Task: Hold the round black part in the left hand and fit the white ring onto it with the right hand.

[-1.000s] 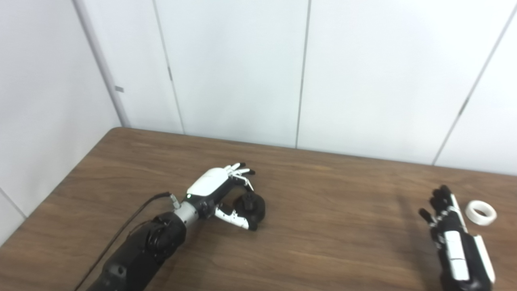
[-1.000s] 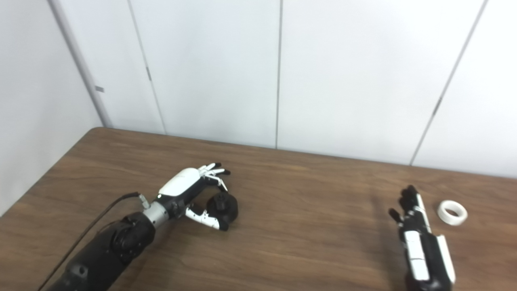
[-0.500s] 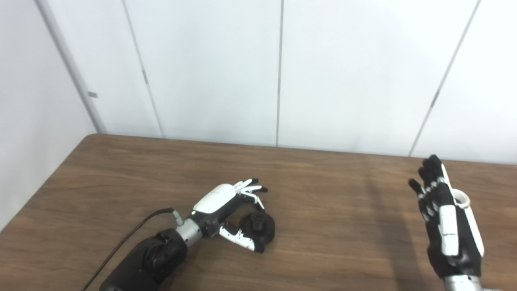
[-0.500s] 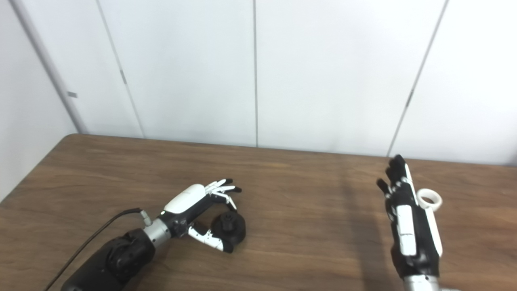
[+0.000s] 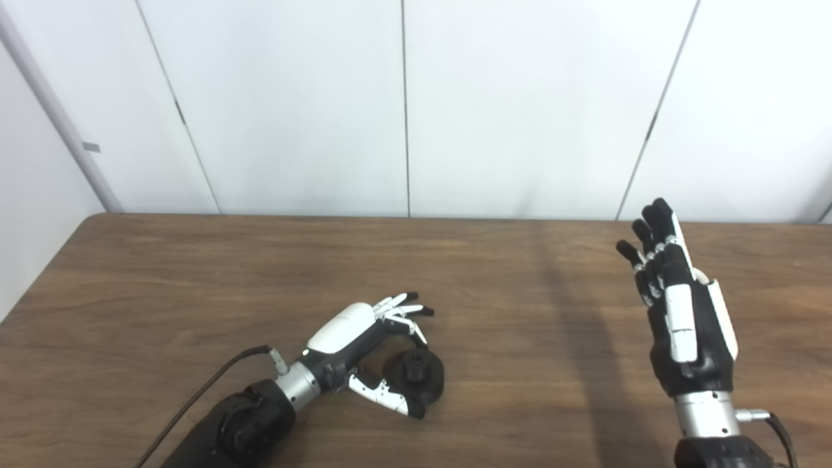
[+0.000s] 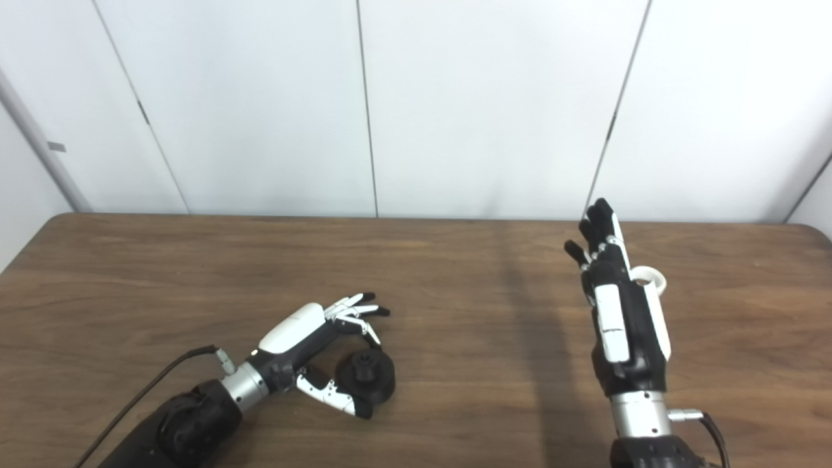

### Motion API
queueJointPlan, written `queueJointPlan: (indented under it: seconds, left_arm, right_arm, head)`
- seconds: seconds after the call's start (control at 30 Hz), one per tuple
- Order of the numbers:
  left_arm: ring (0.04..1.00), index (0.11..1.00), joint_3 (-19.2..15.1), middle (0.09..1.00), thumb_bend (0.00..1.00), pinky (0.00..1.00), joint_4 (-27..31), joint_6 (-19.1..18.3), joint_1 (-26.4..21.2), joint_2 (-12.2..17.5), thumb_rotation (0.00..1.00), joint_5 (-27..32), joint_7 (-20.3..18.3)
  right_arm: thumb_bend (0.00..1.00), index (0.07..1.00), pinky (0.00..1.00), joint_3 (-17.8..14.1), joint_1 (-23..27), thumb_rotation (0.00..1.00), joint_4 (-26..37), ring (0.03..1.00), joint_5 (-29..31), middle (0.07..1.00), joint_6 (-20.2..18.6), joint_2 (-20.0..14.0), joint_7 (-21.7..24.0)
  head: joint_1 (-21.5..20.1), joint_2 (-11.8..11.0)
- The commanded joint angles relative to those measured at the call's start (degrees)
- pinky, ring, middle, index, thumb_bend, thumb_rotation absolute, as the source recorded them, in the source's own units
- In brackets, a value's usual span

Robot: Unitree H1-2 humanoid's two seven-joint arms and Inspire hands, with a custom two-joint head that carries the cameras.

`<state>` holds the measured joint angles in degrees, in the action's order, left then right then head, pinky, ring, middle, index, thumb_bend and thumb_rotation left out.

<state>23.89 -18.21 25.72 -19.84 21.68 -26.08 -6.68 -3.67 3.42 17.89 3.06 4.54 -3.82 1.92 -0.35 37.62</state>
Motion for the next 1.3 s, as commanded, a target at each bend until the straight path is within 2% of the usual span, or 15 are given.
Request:
queueJointPlan:
  seconds: [0.0, 0.2, 0.4, 0.8, 0.97, 1.13, 1.27]
  left_arm:
    - [1.0, 0.48, 2.2, 0.892, 0.52, 1.0, -0.9, 1.2, -0.7, -0.7, 0.06, -0.5, -2.3]
    - [1.0, 0.481, 4.4, 0.893, 0.52, 1.0, -2.0, 1.2, -1.9, -1.4, 0.06, -0.5, -1.0]
    - [1.0, 0.48, 5.0, 0.894, 0.52, 1.0, -2.5, 1.2, -2.5, -2.3, 0.06, 0.2, -0.7]
    - [1.0, 0.48, 7.7, 0.893, 0.52, 1.0, -6.2, 1.2, -4.4, -1.3, 0.06, -0.4, 1.7]
    - [1.0, 0.48, 9.7, 0.889, 0.52, 1.0, -7.1, 1.2, -5.2, -0.4, 0.06, -0.8, 4.1]
    - [1.0, 0.48, 12.6, 0.878, 0.52, 1.0, -7.2, 1.2, -6.3, 1.8, 0.06, -2.8, 7.2]
    - [1.0, 0.48, 14.9, 0.874, 0.52, 1.0, -7.2, 1.2, -7.3, 3.9, 0.06, -4.0, 10.3]
  right_arm:
    - [0.39, 0.991, 0.92, 0.0, 1.2, 0.95, 2.4, 0.989, -0.5, 0.992, 0.5, 0.4, -0.7]
    - [0.38, 0.984, 0.91, 0.3, 1.6, 0.95, 3.5, 0.984, -1.2, 0.987, -0.1, 0.8, -1.1]
    - [0.38, 0.973, 0.89, 0.4, 1.9, 0.93, 4.2, 0.965, -1.8, 0.978, -1.0, 1.0, -1.6]
    - [0.39, 0.974, 0.89, 0.2, 2.6, 0.93, 5.5, 0.976, -3.6, 0.983, -1.9, 0.1, -1.9]
    - [0.39, 0.98, 0.9, -0.7, 3.3, 0.93, 6.3, 0.979, -4.9, 0.989, -2.3, -0.7, -2.4]
    - [0.44, 0.972, 0.88, -2.7, 5.2, 0.9, 9.4, 0.961, -6.2, 0.973, -6.5, -2.8, -2.6]
    - [0.42, 0.956, 0.87, -4.1, 7.5, 0.87, 10.7, 0.954, -5.4, 0.961, -8.1, -5.1, -2.0]
  head:
    - [-0.5, 0.1]
    - [-2.2, -0.1]
    - [-2.8, -0.2]
    - [-6.3, -1.1]
    - [-8.0, -1.2]
    - [-9.1, -0.6]
    - [-9.6, -0.5]
